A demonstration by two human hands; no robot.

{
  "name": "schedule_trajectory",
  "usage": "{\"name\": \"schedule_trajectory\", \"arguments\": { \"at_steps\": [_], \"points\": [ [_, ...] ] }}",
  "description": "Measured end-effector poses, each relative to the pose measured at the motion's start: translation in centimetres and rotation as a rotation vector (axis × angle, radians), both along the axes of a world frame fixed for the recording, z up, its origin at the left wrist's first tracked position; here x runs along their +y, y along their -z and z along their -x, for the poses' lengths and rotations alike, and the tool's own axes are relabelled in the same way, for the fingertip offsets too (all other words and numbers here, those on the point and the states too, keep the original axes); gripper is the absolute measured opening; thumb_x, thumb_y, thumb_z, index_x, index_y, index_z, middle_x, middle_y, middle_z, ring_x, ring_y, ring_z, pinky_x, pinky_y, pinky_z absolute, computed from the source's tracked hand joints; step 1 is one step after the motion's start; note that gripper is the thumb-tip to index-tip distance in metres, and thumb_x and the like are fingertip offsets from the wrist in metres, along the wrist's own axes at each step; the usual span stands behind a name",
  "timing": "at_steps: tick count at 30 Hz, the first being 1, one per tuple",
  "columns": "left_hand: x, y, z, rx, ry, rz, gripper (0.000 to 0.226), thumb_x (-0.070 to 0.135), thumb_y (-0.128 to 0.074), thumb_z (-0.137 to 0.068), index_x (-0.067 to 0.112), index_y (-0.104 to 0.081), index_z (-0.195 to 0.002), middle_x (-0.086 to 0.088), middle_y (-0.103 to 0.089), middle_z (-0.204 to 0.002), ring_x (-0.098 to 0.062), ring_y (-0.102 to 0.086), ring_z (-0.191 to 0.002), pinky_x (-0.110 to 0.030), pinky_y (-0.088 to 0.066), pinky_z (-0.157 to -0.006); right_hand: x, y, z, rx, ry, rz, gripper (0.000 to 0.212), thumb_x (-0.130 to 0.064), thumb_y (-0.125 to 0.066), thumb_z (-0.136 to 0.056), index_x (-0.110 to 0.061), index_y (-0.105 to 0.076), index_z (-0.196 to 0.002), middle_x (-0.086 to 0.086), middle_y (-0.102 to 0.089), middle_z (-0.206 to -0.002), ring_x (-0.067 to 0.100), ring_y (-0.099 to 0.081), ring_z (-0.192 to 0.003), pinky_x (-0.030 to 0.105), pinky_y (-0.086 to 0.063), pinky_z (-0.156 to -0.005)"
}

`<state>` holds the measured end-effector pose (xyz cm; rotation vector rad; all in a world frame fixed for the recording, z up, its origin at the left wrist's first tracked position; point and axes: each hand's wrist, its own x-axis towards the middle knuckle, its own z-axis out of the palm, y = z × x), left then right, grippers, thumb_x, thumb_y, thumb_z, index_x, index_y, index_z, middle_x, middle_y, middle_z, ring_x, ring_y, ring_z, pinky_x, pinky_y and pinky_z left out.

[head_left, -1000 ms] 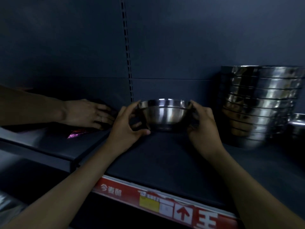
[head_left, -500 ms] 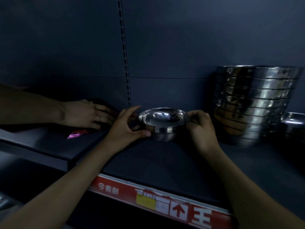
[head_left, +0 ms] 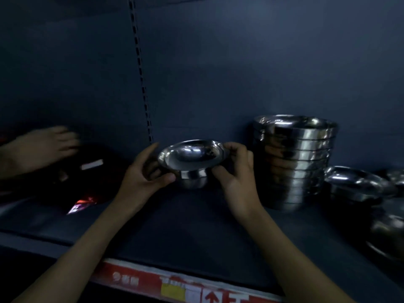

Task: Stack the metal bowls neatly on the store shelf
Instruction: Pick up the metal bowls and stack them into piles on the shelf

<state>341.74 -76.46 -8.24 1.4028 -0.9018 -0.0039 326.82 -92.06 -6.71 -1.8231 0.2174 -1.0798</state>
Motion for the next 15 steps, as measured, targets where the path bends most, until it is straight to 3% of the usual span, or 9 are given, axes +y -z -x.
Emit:
{"name": "schedule_trajectory", "arguments": {
  "at_steps": [4,6,8,12,15],
  "points": [
    [-0.9,-5.6,2.5,-0.046,0.003,0.208,0.098,0.034,-0.086,-0.059,0.014,-0.044,-0.144,0.019,-0.071,-0.113,0.006,-0.065,-0.104,-0.01,-0.05,-0.078,0.1,-4.9,2.1,-0.141,0.061,0.199,0.05,-0.042,-0.065,-0.082,-0.025,-0.049,-0.125,-0.004,-0.043,-0.123,-0.001,-0.048,-0.115,0.012,-0.038,-0.101],
    [-2.1,-8.1,3.6,-0.049,0.022,0.279,0.096,0.045,-0.086,-0.058,0.016,-0.045,-0.14,0.021,-0.072,-0.111,0.004,-0.065,-0.104,-0.011,-0.05,-0.082,-0.5,-7.1,3.3,-0.182,0.114,0.269,0.053,-0.044,-0.064,-0.083,-0.022,-0.049,-0.129,-0.002,-0.045,-0.126,0.002,-0.05,-0.118,0.013,-0.038,-0.102],
    [-4.2,-9.9,4.5,-0.03,0.053,0.3,0.098,0.051,-0.09,-0.055,0.02,-0.047,-0.137,0.011,-0.07,-0.12,-0.002,-0.065,-0.11,-0.015,-0.049,-0.087,-1.9,-8.8,4.4,-0.213,0.165,0.278,0.051,-0.041,-0.065,-0.085,-0.023,-0.049,-0.129,-0.004,-0.049,-0.127,0.001,-0.052,-0.118,0.013,-0.04,-0.1],
    [-10.1,-11.8,6.0,-0.034,0.142,0.324,0.081,0.019,-0.082,-0.071,0.009,-0.044,-0.142,-0.015,-0.058,-0.137,-0.002,-0.066,-0.107,-0.015,-0.049,-0.089,-5.6,-10.6,6.7,-0.195,0.271,0.266,0.047,-0.037,-0.062,-0.091,-0.025,-0.046,-0.134,-0.01,-0.053,-0.13,-0.016,-0.047,-0.112,-0.002,-0.032,-0.088],
    [-14.0,-12.3,7.5,-0.045,0.189,0.309,0.067,0.012,-0.077,-0.079,0.007,-0.046,-0.137,-0.024,-0.051,-0.139,0.003,-0.065,-0.102,-0.012,-0.048,-0.089,-7.9,-10.7,8.3,-0.155,0.295,0.19,0.047,-0.034,-0.058,-0.097,-0.028,-0.041,-0.14,-0.022,-0.049,-0.126,-0.029,-0.04,-0.102,-0.007,-0.029,-0.083]
  ]
}}
